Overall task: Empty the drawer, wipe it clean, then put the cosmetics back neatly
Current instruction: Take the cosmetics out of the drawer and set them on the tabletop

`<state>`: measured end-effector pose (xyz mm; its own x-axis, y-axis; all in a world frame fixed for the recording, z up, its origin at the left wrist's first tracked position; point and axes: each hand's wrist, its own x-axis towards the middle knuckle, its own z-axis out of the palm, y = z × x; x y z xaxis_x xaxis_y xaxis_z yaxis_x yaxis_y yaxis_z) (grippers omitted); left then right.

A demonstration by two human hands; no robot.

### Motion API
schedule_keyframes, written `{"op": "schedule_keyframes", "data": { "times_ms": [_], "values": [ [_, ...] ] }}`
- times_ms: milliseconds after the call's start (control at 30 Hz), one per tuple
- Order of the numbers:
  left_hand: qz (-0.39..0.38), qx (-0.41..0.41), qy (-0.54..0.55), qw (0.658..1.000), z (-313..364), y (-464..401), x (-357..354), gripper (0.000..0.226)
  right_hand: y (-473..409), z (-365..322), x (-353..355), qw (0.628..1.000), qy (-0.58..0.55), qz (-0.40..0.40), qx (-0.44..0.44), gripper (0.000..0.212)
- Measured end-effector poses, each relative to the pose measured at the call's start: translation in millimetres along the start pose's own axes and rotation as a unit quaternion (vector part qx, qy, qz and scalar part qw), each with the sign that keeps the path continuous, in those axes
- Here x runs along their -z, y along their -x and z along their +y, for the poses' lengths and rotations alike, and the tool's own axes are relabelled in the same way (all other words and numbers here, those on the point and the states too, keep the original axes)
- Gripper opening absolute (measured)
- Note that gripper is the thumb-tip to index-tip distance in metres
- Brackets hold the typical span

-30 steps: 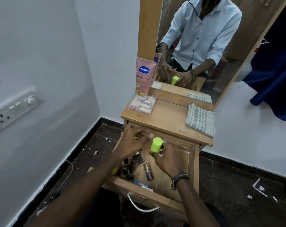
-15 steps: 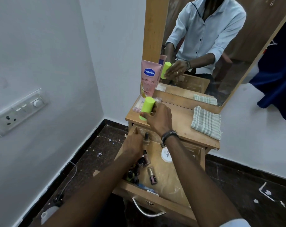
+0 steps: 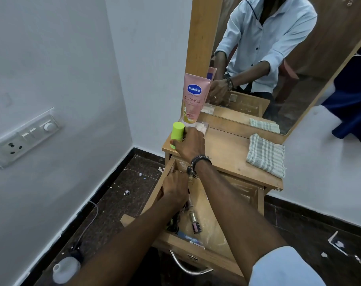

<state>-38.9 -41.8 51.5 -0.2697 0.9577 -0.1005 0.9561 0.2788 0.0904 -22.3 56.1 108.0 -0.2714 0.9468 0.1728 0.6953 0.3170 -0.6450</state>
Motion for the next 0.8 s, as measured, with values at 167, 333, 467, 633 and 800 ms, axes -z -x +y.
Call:
{"op": "schedule_keyframes", "data": {
  "times_ms": [167, 333, 467, 633, 800],
  "values": [
    [-0.013, 0.006, 0.029, 0.999, -3, 2, -6, 0.041, -1, 1, -3, 1.000, 0.007, -0.004, -0.001, 0.032],
    [0.010, 0.032, 0.107, 0.994, -11, -1, -5, 0.045, 4, 9, -4, 1.000, -0.001, -0.012, -0.007, 0.032],
    [0.035, 0.047, 0.184, 0.981, -12, 1, 7, 0.038, 14, 16, 0, 1.000, -0.026, -0.010, -0.009, 0.032],
    [0.057, 0.083, 0.297, 0.949, -20, 1, 7, 0.024, 32, 28, 14, 0.997, -0.073, 0.030, -0.014, 0.014],
    [0.090, 0.095, 0.343, 0.930, -31, 11, 1, 0.035, 53, 47, 27, 0.988, -0.120, 0.091, -0.025, 0.016]
  ]
}}
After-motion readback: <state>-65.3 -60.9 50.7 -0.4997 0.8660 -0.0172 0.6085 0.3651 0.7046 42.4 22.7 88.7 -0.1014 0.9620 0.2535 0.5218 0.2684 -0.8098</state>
